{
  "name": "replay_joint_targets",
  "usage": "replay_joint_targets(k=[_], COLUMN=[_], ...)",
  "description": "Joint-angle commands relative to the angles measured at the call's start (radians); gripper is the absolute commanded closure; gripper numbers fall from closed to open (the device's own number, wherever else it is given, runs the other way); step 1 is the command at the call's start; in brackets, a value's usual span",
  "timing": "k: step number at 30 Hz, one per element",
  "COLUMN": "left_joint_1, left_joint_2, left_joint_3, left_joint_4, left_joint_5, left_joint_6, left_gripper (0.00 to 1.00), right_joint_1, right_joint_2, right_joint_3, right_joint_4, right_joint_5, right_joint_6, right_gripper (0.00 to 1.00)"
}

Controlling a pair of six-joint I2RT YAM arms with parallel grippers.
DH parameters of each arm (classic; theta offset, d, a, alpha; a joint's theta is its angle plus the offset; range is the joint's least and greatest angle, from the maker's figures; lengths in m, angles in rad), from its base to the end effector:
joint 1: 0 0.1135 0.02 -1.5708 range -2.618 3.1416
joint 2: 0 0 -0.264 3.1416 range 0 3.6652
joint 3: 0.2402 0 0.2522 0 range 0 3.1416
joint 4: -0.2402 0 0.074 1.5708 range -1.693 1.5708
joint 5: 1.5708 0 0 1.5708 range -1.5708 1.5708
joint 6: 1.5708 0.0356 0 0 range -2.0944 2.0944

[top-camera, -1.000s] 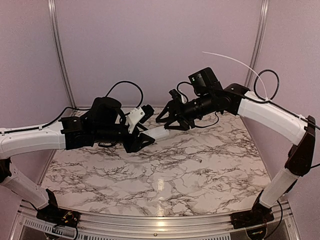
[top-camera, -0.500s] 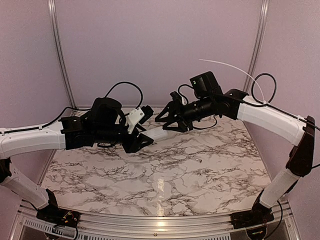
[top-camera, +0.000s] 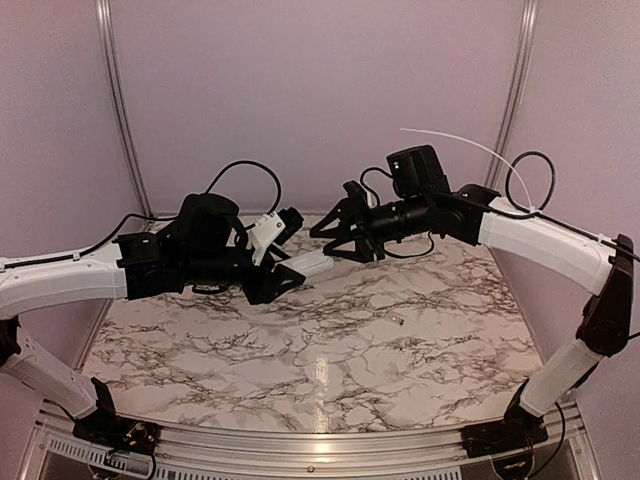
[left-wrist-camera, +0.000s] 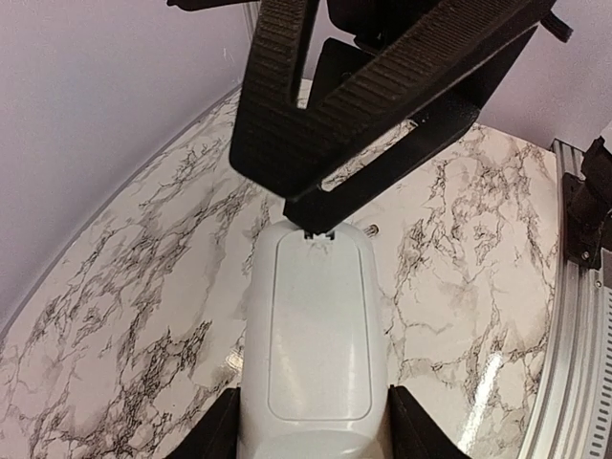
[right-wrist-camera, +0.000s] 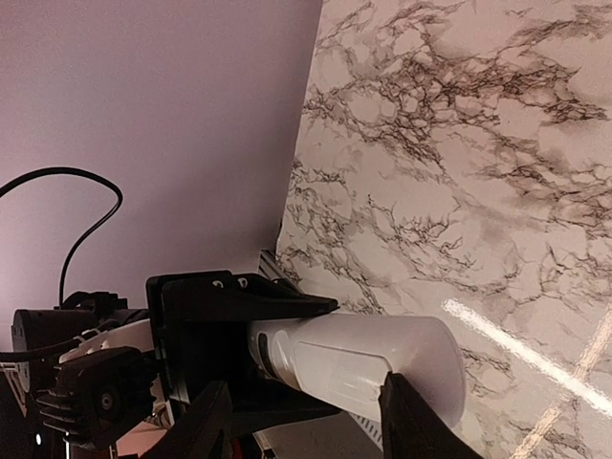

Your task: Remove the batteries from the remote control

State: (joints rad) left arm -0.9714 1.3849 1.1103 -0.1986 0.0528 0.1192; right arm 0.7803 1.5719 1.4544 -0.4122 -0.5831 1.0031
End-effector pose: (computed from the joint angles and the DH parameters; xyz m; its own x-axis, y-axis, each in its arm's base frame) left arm 0.1794 -0.2659 0.3144 -0.1541 0.4360 -0.8867 0.8756 0.4761 0.0820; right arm 0.2421 0.2673 0.3560 -0.9729 0.0273 -0.2294 -0.1946 0.4390 0.8772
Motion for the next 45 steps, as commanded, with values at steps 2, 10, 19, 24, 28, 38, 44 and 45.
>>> replay_joint_targets(k=[2,10,19,24,28,38,44,45], left_joint_1=[-0.004,-0.005,-0.004,-0.005,-0.004,-0.004,-0.005,-0.005], left_joint_2=[-0.004,-0.008,-0.018,-0.024,-0.028,-0.063,-0.081,-0.082], left_joint_3=[0.005,0.003,-0.002,-0.010,-0.018,-0.067,-0.128,-0.141], left_joint_4=[0.152,0.151,0.148,0.148,0.148,0.142,0.136,0.137], left_joint_5=[0.023,0.023,0.017,0.013,0.012,0.011,0.030,0.033], left_joint_6=[0.000,0.000,-0.002,-0.005,-0.005,-0.008,-0.011,-0.012], left_gripper=[0.82,0.82,0.82,0.82,0.82,0.82,0.82,0.82], right_joint_1=[0.040,0.040,0.040,0.040,0.040,0.012,-0.030,-0.037], right_joint_2=[-0.024,-0.029,-0.033,-0.032,-0.030,-0.056,-0.099,-0.107], right_joint_3=[-0.002,-0.002,-0.009,0.002,0.019,0.075,0.073,0.073], right_joint_4=[0.133,0.162,0.161,0.134,0.100,-0.039,-0.129,-0.153], right_joint_5=[-0.161,-0.164,-0.157,-0.135,-0.110,-0.037,0.029,0.046], right_joint_6=[0.076,0.095,0.093,0.076,0.050,-0.043,-0.085,-0.091], right_gripper=[0.49,0.49,0.49,0.49,0.49,0.43,0.38,0.37])
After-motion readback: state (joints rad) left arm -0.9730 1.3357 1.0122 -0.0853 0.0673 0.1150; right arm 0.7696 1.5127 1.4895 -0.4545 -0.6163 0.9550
